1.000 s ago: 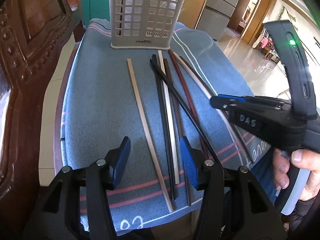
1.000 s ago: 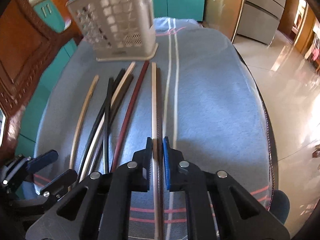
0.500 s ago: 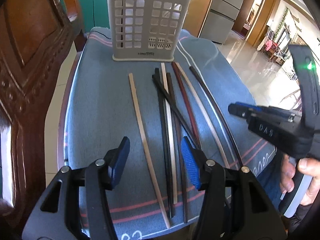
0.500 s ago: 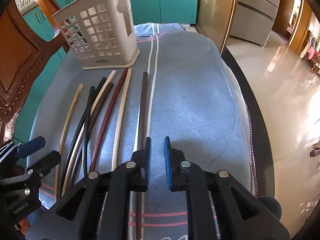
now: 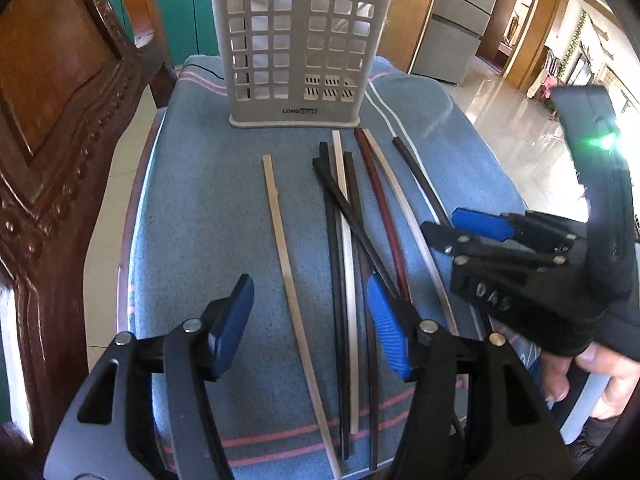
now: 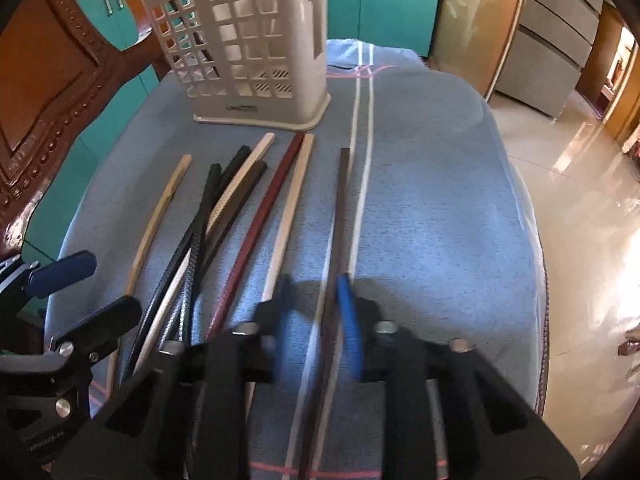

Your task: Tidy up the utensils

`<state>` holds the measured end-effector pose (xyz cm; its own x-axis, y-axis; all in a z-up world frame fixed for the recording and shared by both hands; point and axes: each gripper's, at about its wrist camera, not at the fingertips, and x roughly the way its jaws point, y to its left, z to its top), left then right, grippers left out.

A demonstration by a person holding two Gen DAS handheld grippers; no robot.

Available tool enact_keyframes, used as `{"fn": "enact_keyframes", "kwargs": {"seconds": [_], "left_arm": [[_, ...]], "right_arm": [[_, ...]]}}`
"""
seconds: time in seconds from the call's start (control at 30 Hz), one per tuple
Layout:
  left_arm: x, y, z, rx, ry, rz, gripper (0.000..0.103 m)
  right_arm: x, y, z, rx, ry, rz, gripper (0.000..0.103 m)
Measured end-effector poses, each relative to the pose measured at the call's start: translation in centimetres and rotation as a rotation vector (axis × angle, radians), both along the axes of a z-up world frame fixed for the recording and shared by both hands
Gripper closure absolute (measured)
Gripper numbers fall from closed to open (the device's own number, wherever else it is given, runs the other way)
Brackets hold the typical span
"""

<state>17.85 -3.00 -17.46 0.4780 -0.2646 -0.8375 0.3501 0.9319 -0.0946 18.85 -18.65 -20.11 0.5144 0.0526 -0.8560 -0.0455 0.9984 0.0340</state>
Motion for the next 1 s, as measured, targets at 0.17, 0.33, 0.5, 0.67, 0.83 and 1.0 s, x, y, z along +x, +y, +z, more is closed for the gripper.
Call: {"fn": "enact_keyframes", "kwargs": {"seconds": [0.17, 0.33, 0.5, 0.67, 0.83, 1.0], "left_arm": [[0.3, -0.2, 0.4, 0.014, -0.014, 0.013, 0.043], [0.7, 0.3, 0.7, 0.013, -0.024, 0.051, 0.043], [1.7, 0.4, 0.8, 0.003, -0.023, 0.079, 0.043], [3.3, 0.2, 1.3, 0.013, -0.038, 0.095, 0.043], [6.0, 0.6, 1.2, 0.032, -0.03, 0.147, 0.048], [7.5, 1.2, 0.3, 0.055, 0.011, 0.187, 0.05]], "right_arm": [[-0.2, -1.0, 0.7, 0.068, -0.015, 0.001, 0.097], [-0.4, -3.5, 1.5, 0.215, -0.014, -0.018, 0.097], [-0.3, -5.2, 0.7, 0.187, 0.004, -0.056, 0.095], [0.5, -5.3, 1.2, 0.206, -0.019, -0.033, 0.089], [2.2, -3.7, 1.2, 0.182, -0.023, 0.033, 0.078], [4.7, -2.3, -0.2, 0.095, -0.01, 0.041, 0.077]]}}
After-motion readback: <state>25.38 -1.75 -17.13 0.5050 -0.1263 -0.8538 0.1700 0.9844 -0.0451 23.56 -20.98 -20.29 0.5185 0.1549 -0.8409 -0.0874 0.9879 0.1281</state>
